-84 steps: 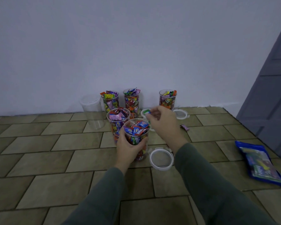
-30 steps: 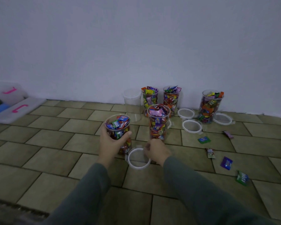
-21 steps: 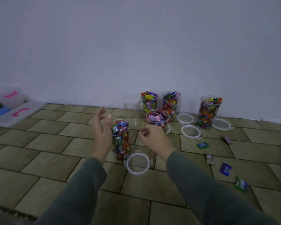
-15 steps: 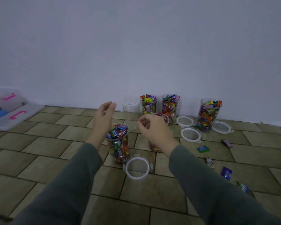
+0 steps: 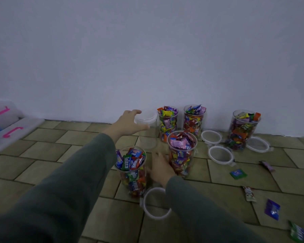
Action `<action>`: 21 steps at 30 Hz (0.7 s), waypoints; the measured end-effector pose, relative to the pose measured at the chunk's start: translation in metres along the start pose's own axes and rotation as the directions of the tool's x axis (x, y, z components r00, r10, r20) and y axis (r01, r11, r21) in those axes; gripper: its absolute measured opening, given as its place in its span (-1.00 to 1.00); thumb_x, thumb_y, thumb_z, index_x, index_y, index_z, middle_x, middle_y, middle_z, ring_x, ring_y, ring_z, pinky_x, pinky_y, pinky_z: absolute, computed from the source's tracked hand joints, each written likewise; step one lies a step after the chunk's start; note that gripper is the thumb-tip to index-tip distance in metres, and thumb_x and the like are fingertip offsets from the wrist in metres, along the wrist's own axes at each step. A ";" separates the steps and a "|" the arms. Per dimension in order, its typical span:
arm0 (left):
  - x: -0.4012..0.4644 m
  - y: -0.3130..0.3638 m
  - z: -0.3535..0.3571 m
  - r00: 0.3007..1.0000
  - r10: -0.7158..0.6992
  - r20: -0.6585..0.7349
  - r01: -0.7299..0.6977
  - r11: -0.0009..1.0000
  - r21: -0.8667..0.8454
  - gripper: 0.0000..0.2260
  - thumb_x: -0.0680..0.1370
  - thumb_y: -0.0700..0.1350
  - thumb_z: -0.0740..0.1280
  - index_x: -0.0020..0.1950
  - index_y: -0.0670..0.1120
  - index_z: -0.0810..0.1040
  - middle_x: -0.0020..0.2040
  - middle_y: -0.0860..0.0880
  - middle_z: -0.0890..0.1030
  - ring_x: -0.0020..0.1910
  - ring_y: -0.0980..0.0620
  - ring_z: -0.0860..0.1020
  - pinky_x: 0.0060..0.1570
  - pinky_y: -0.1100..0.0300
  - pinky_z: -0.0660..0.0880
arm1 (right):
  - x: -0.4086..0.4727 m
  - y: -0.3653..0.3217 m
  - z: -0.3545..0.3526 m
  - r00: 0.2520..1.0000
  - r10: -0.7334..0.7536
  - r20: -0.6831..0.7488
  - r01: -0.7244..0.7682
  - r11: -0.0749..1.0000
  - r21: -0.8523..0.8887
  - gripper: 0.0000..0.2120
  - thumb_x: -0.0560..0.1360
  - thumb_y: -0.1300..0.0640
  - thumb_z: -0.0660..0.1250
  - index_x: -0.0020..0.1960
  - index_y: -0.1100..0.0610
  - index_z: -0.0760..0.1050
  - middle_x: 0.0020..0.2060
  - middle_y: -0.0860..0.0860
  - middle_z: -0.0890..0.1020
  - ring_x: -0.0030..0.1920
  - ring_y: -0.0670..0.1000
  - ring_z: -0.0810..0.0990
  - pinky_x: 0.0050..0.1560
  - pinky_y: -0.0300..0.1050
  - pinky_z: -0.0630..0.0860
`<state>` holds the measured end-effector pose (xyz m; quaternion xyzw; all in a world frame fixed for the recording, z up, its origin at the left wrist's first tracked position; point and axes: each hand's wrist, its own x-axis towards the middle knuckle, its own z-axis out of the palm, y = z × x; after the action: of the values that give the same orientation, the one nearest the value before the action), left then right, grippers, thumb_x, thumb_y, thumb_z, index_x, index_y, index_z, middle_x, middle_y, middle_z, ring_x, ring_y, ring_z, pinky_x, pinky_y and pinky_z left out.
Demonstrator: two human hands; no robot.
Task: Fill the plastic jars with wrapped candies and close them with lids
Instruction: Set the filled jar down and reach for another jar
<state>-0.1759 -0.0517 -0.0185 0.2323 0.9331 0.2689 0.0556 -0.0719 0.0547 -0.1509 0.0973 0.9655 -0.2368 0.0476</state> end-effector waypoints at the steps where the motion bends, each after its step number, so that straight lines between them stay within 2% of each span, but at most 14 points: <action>1: 0.009 -0.003 0.002 1.000 0.010 0.026 -0.011 0.999 0.035 -0.27 0.46 0.18 0.43 0.53 0.06 0.18 0.52 -0.08 0.16 0.46 -0.13 0.24 0.40 -0.07 0.28 | 0.007 0.002 0.005 1.000 -0.001 0.022 0.002 0.999 -0.034 -0.46 0.56 0.11 0.23 0.48 0.21 0.17 0.44 0.20 0.23 0.43 0.21 0.23 0.41 0.09 0.28; 4: 0.032 -0.013 0.007 0.995 0.052 0.083 -0.058 0.995 0.078 -0.20 0.43 0.21 0.44 0.56 0.10 0.11 0.55 -0.04 0.10 0.50 -0.13 0.17 0.44 -0.15 0.23 | 0.017 0.010 0.008 0.998 -0.035 0.060 0.035 0.999 0.000 -0.31 0.56 -0.01 0.25 0.56 0.11 0.01 0.55 0.12 0.01 0.53 0.22 -0.02 0.50 0.18 0.05; 8: 0.052 -0.022 0.012 0.985 0.105 0.137 -0.118 0.989 0.089 -0.14 0.39 0.23 0.47 0.56 0.12 0.08 0.56 -0.04 0.08 0.51 -0.11 0.13 0.46 -0.11 0.19 | 0.027 0.021 0.009 0.989 -0.099 0.112 0.108 0.991 -0.084 -0.31 0.59 -0.17 0.14 0.58 -0.01 -0.08 0.57 0.07 -0.12 0.55 0.20 -0.18 0.48 0.20 -0.14; 12: 0.060 -0.024 0.019 0.984 0.154 0.092 -0.155 0.988 0.006 -0.19 0.40 0.13 0.51 0.53 0.05 0.17 0.52 -0.01 0.18 0.45 -0.03 0.23 0.39 0.03 0.27 | 0.030 0.033 0.017 0.987 -0.129 0.096 0.141 0.981 -0.134 -0.33 0.58 -0.28 0.03 0.58 -0.07 -0.10 0.57 0.00 -0.17 0.55 0.14 -0.23 0.46 0.20 -0.22; 16: 0.057 -0.023 0.021 0.990 0.136 0.046 -0.135 0.991 -0.009 -0.28 0.40 0.01 0.52 0.45 0.00 0.23 0.40 -0.04 0.27 0.24 -0.02 0.38 0.13 0.12 0.40 | 0.028 0.037 0.020 0.989 -0.141 0.054 0.147 0.979 -0.143 -0.34 0.58 -0.30 0.01 0.58 -0.09 -0.08 0.57 -0.03 -0.17 0.55 0.10 -0.23 0.46 0.17 -0.26; 19: 0.049 -0.020 0.015 0.989 0.101 0.110 -0.103 0.995 0.017 -0.25 0.38 -0.01 0.53 0.43 0.04 0.18 0.38 -0.08 0.28 0.19 -0.02 0.39 0.08 0.10 0.41 | 0.025 0.040 0.022 0.988 -0.146 0.044 0.151 0.978 -0.143 -0.35 0.58 -0.31 0.00 0.57 -0.10 -0.07 0.57 -0.03 -0.15 0.55 0.07 -0.22 0.46 0.15 -0.28; 21: 0.043 -0.016 0.009 0.980 0.062 0.191 -0.078 0.994 0.080 -0.18 0.38 -0.02 0.53 0.49 0.08 0.09 0.40 -0.11 0.26 0.26 -0.09 0.39 0.18 0.03 0.42 | 0.019 0.043 0.023 0.988 -0.149 0.037 0.153 0.979 -0.137 -0.37 0.59 -0.29 -0.01 0.57 -0.11 -0.08 0.57 -0.03 -0.14 0.55 0.05 -0.22 0.47 0.13 -0.27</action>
<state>-0.2180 -0.0393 -0.0335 0.2918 0.9257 0.2064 0.1240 -0.0806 0.0847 -0.1930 0.0171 0.9835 -0.1731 0.0490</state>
